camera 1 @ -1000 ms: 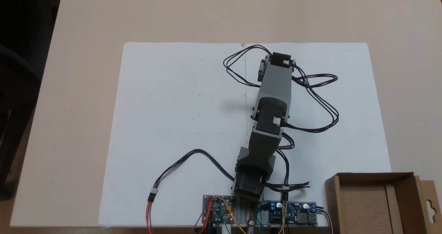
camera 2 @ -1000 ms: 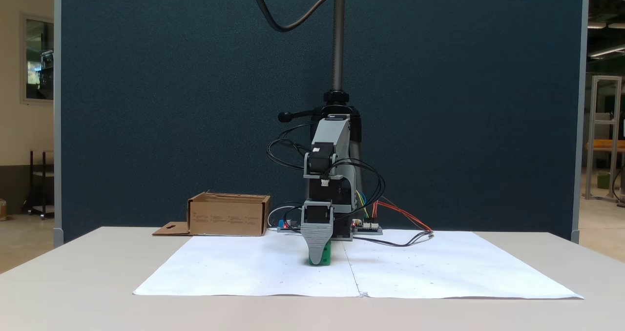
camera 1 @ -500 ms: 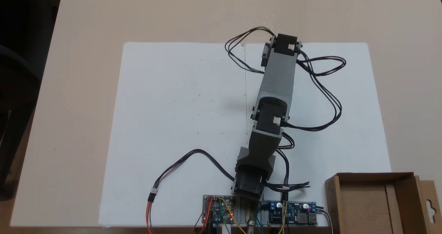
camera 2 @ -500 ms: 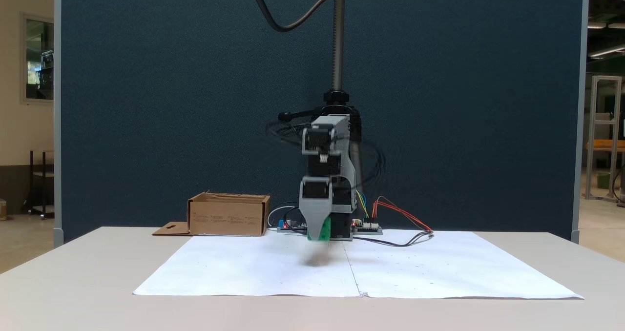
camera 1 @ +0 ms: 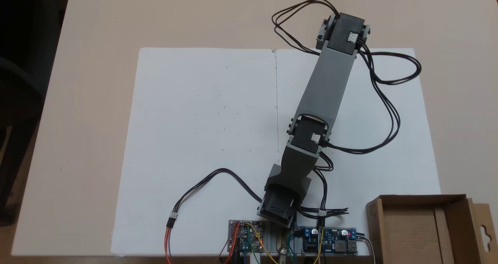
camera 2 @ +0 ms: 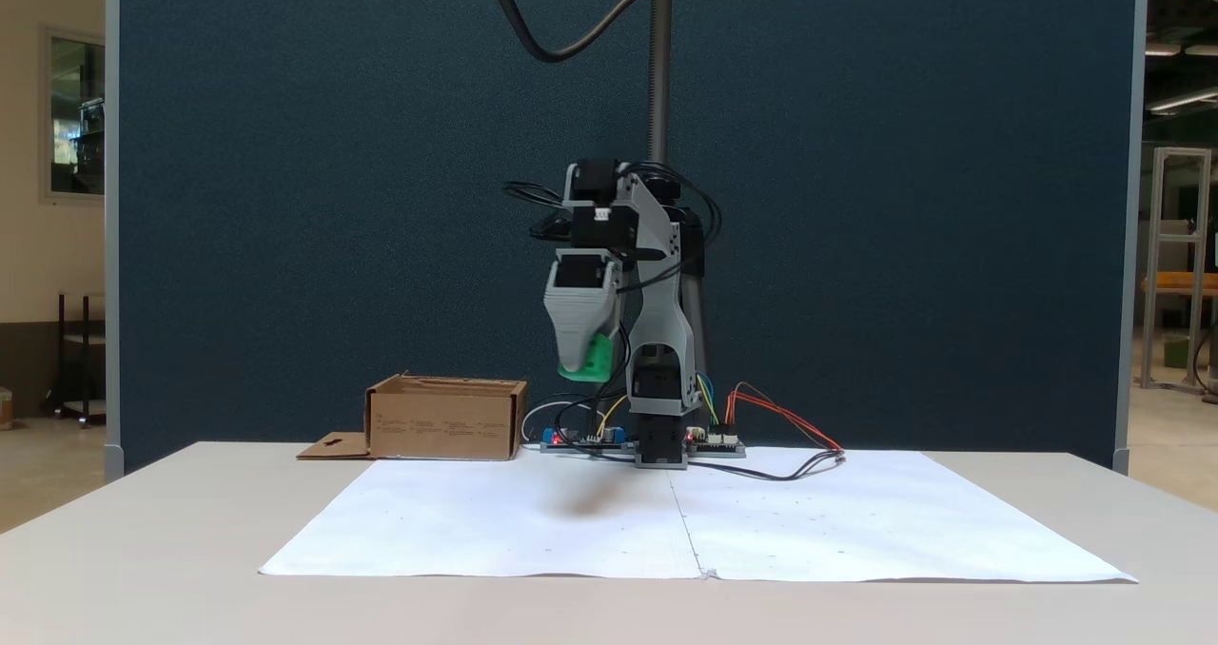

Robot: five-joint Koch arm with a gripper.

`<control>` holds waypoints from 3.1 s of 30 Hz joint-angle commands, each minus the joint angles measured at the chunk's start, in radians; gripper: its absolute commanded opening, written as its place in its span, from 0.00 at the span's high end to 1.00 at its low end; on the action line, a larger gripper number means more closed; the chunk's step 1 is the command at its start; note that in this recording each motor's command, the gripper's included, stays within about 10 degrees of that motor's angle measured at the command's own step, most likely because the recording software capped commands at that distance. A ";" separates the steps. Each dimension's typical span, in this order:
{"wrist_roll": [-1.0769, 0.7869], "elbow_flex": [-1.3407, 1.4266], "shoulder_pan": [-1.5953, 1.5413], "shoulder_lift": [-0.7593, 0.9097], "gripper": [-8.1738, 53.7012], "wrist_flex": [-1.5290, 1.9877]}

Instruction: Grasp a green dice and put it in the bin.

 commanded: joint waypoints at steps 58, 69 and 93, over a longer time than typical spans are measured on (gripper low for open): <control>-0.080 -0.110 1.308 -0.095 0.22 -0.126; 0.212 -0.114 0.920 0.169 0.19 -0.229; 0.239 -0.106 -0.488 0.222 0.16 -0.327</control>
